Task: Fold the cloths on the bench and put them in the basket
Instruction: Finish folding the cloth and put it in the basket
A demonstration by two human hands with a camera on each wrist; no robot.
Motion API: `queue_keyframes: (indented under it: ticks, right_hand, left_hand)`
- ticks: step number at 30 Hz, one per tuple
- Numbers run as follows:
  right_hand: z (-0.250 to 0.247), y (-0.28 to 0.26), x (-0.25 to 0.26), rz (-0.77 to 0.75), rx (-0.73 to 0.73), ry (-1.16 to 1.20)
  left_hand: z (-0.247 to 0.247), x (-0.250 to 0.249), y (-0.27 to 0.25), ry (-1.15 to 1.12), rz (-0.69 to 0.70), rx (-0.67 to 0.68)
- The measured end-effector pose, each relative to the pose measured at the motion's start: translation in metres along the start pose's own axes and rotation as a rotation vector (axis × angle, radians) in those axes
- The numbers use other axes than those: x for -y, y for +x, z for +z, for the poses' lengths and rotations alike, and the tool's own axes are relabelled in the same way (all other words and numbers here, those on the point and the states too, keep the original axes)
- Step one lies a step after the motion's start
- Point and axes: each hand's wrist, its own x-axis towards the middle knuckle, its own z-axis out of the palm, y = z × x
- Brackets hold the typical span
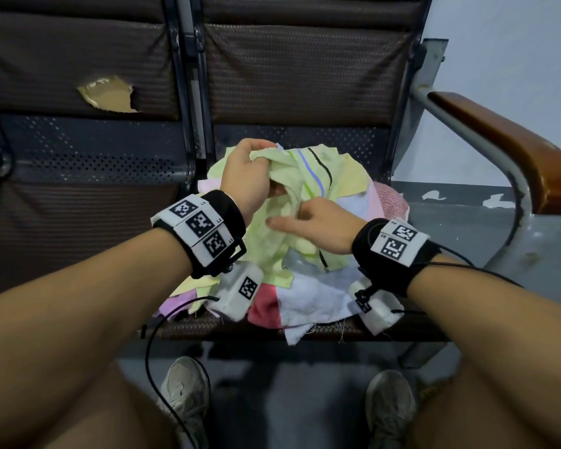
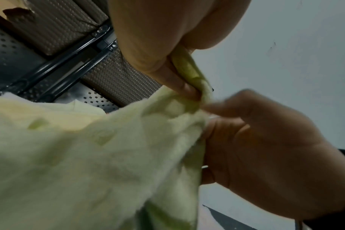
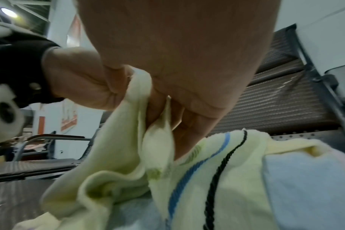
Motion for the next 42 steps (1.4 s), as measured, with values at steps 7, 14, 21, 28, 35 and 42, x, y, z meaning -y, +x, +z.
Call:
queue_keyframes:
  ticks: [7, 14, 21, 28, 35, 42]
  right_hand:
    - [-0.005, 0.009, -0.015, 0.003, -0.083, -0.151]
    - [-0.035, 0.006, -0.020, -0.107, -0.426, 0.058]
    - [-0.020, 0.004, -0.030, -0.089, -0.166, -0.358]
    - [-0.002, 0.010, -0.037, 0.098, -0.078, -0.297]
    - [-0.035, 0.016, -0.034, 0.048, -0.522, 0.021]
    - [-0.021, 0.006, -0.058, 0.113, -0.060, -0.423]
  left_hand:
    - [-0.019, -0.001, 0.019, 0.018, 0.073, -0.148]
    - [-0.046, 0.009, 0.033, 0.057, 0.015, -0.213]
    - [-0.045, 0.001, 0.032, -0.068, -0.010, -0.224]
    - [-0.046, 0.006, 0.035, -0.081, -0.054, -0.213]
    - [-0.060, 0.017, 0.040, 0.197, -0.096, -0.257]
    - [-0.057, 0.016, 0.040, 0.035, -0.128, -0.279]
